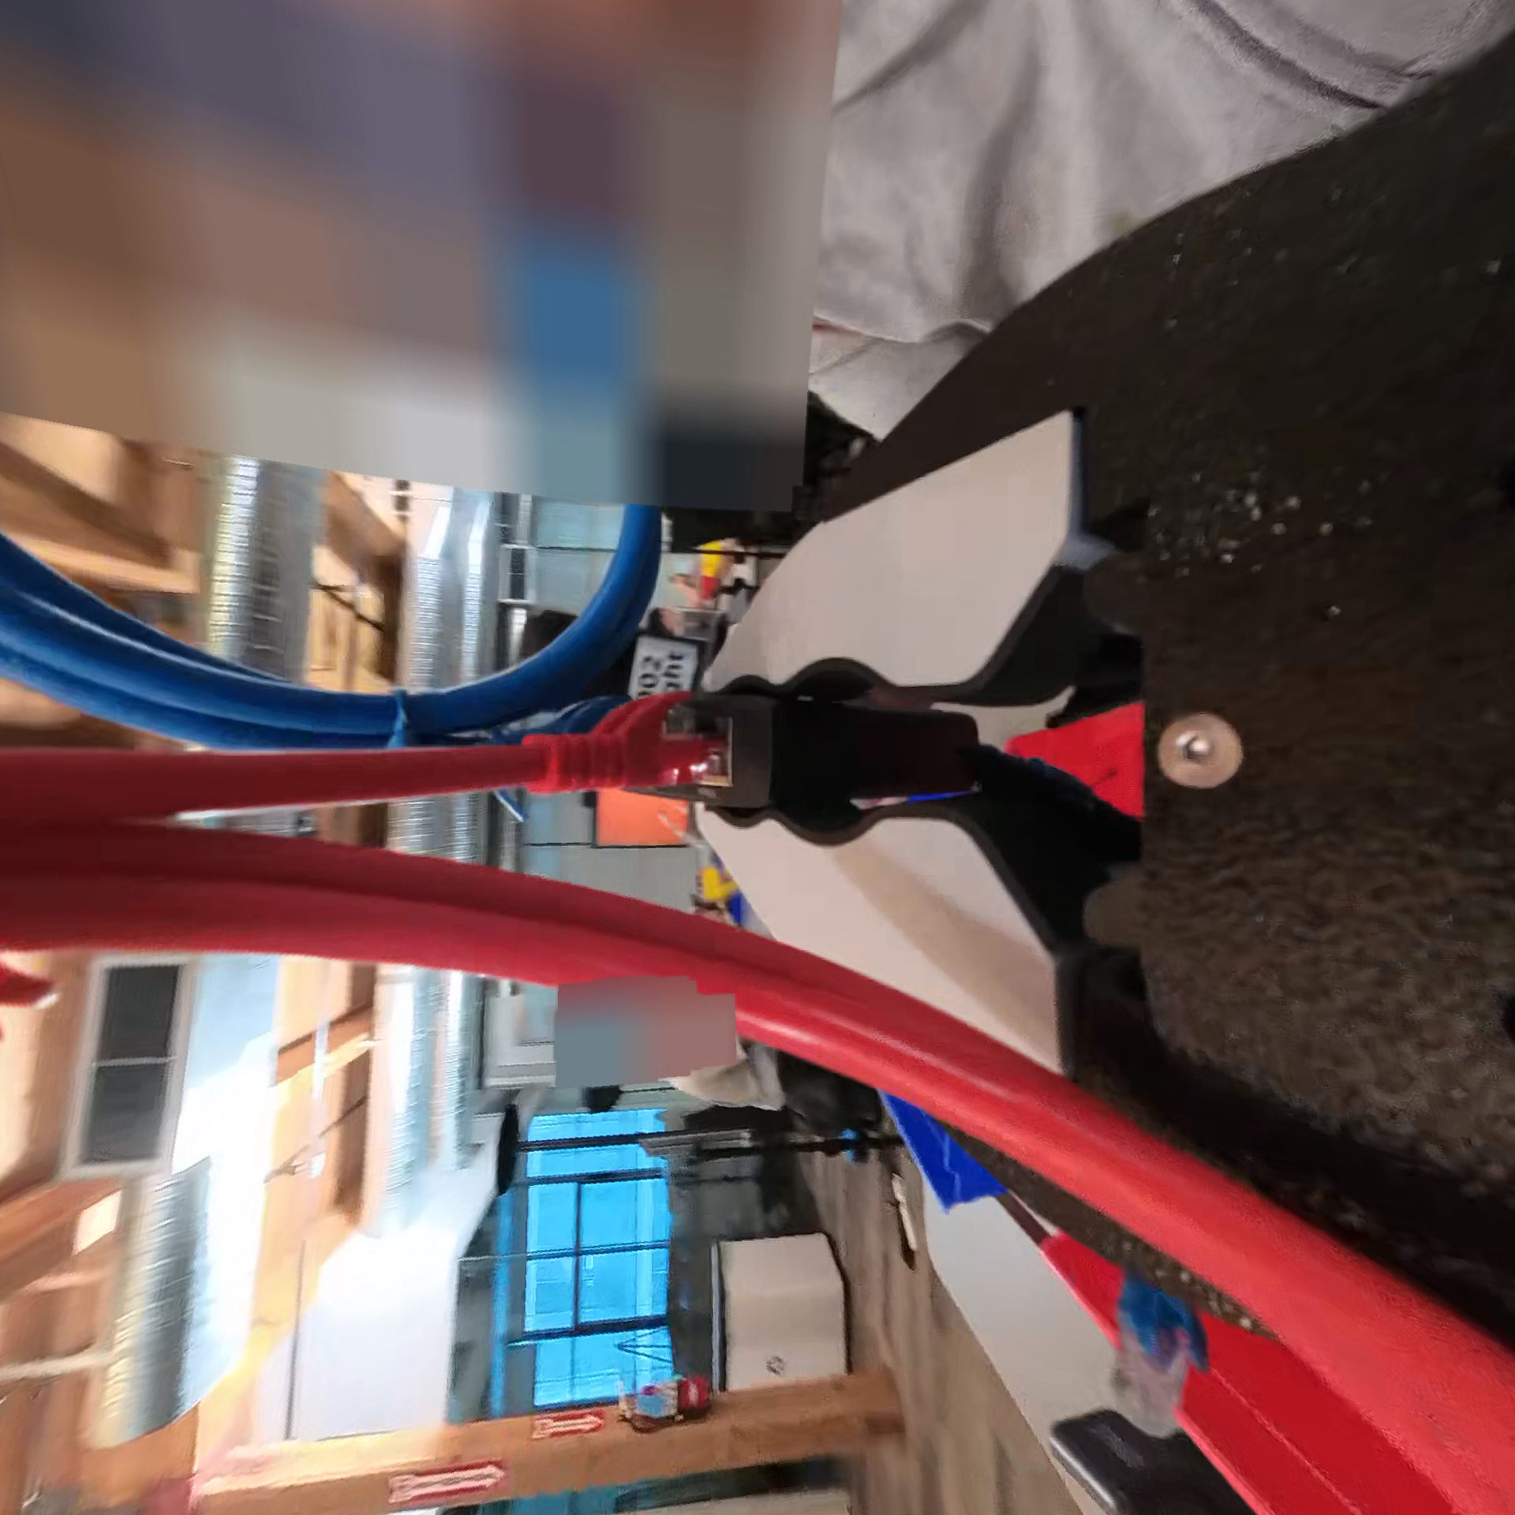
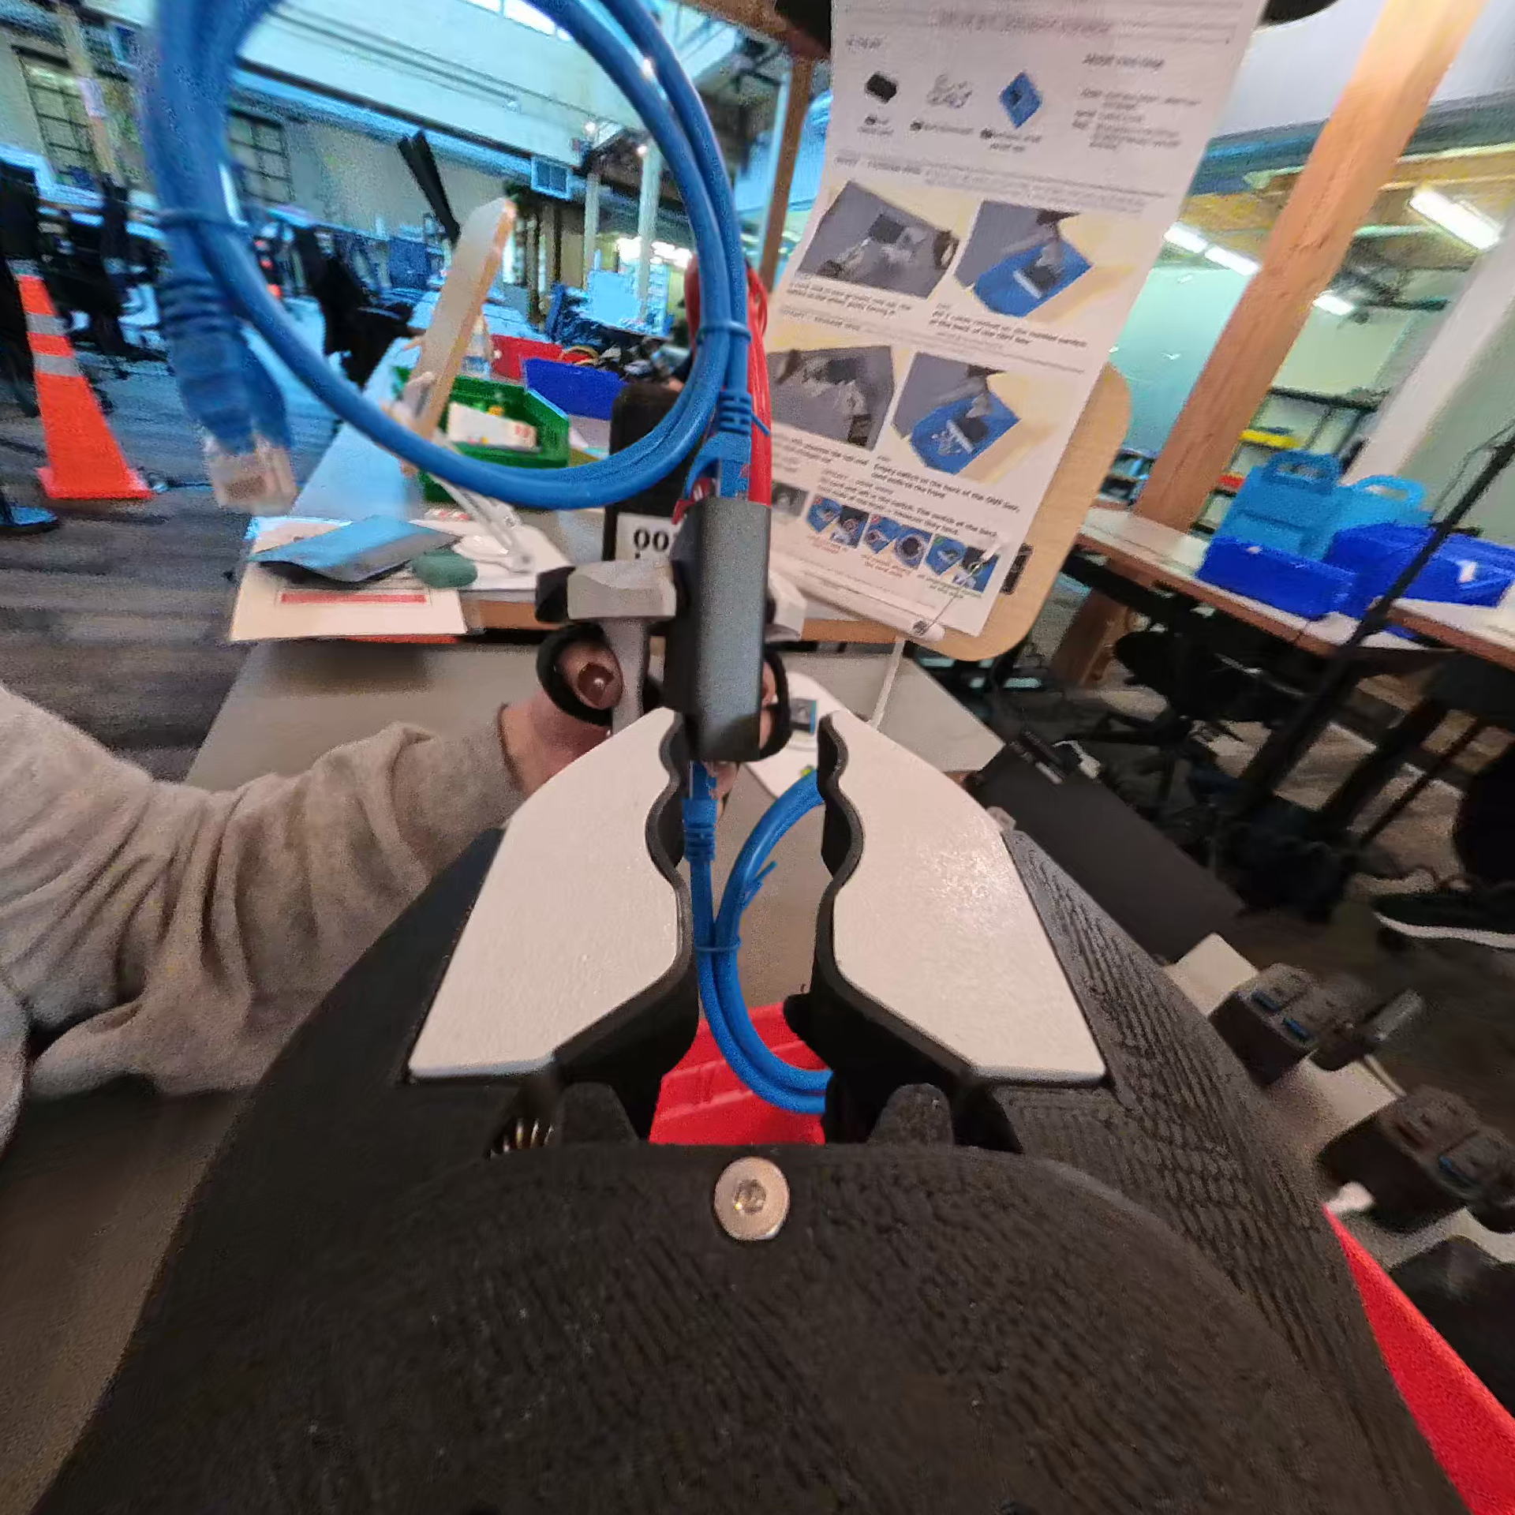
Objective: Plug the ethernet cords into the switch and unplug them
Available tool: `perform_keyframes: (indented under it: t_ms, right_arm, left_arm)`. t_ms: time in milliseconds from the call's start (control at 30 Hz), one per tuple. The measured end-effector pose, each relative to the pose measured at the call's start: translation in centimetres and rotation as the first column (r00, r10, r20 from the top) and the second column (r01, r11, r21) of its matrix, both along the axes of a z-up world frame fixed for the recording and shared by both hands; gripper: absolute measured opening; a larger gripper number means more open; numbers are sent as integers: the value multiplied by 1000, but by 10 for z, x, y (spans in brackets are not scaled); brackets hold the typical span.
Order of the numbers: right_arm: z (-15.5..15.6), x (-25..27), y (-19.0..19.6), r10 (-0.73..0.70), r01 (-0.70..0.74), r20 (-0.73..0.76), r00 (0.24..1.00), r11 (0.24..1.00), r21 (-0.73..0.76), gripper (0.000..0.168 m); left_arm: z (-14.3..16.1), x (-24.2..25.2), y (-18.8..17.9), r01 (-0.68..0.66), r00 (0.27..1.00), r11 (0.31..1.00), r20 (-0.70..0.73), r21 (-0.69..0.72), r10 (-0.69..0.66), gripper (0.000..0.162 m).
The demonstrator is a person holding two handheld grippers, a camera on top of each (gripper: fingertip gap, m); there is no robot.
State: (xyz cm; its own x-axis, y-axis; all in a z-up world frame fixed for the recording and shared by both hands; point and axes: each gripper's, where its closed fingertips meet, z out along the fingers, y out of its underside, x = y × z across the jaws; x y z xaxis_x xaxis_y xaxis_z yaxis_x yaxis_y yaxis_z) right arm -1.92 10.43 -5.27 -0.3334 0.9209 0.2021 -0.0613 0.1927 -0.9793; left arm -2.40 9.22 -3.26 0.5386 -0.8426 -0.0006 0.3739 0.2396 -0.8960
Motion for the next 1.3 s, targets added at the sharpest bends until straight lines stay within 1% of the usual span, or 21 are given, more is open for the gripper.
perform_keyframes:
  t_ms: [67,167,200,233,267,367,400,433,467,500,567,600,667,733,833,900,933,1000,1067,1167,1300]
  right_arm:
    - [-7,2,-4,40,-41,41,998,999,11,32]
    - [-17,-1,-15,74,-79,77,994,995,59,32]
    - [-20,-3,-15,69,-75,82,994,995,71,31]
    - [-22,-4,-16,72,-80,94,993,993,81,31]
    - [-25,-4,-18,87,-96,105,991,992,86,29]
    - [-23,-3,-17,91,-99,98,991,992,79,22]
    - [-23,-4,-13,72,-80,95,993,993,86,21]
    - [-22,-6,-8,44,-52,78,996,993,102,20]
    - [-20,-6,-4,22,-28,55,998,993,115,20]
    - [-17,-6,0,5,-9,39,999,993,116,20]
    - [-9,-3,9,-30,30,-2,1000,993,110,19]
    - [-5,0,15,-52,54,-21,998,993,106,19]
    - [4,9,29,-101,107,-57,993,989,107,19]
    - [15,24,46,-173,184,-97,980,976,119,19]
    - [28,59,84,-311,333,-146,939,928,168,19]
    - [29,85,121,-423,444,-137,896,860,250,19]
    - [28,97,144,-488,502,-125,864,808,309,20]
    - [24,121,190,-597,572,-97,796,691,443,19]
    - [18,142,236,-694,604,-98,713,538,588,19]
    - [4,171,296,-782,544,-150,605,269,794,19]
    - [-16,199,345,-807,346,-221,547,-22,938,20]
  left_arm:
    - [-5,11,0,9,997,1000,-70,-10,-10,24]
    - [-13,25,3,46,991,998,-121,-40,-51,24]
    - [-16,29,4,53,990,997,-131,-49,-59,17]
    - [-18,33,5,69,987,996,-140,-55,-76,18]
    - [-19,35,5,79,986,995,-140,-59,-86,23]
    - [-16,36,9,51,991,997,-118,-65,-58,24]
    - [-11,34,11,24,995,998,-93,-63,-30,30]
    - [-6,32,11,4,997,999,-79,-53,-8,41]
    - [-6,30,13,-34,995,998,-91,-57,28,46]
    - [-8,28,16,-81,990,994,-123,-71,72,62]
    - [-15,25,20,-131,976,985,-189,-110,108,84]
    - [-17,23,21,-155,969,981,-211,-121,127,92]
    - [-16,17,23,-212,957,972,-223,-103,185,94]
    - [-12,10,23,-240,955,966,-201,-92,218,92]
    - [-13,-3,27,-296,942,948,-199,-115,270,88]
    - [-16,-11,29,-345,924,930,-220,-125,314,86]
    - [-17,-14,30,-365,916,922,-227,-127,331,86]
    - [-17,-22,32,-402,902,907,-226,-128,368,82]
    - [-17,-26,33,-416,898,900,-213,-131,384,81]
    - [-17,-30,34,-417,901,897,-197,-148,386,81]
    - [-17,-32,34,-429,895,891,-201,-150,398,79]
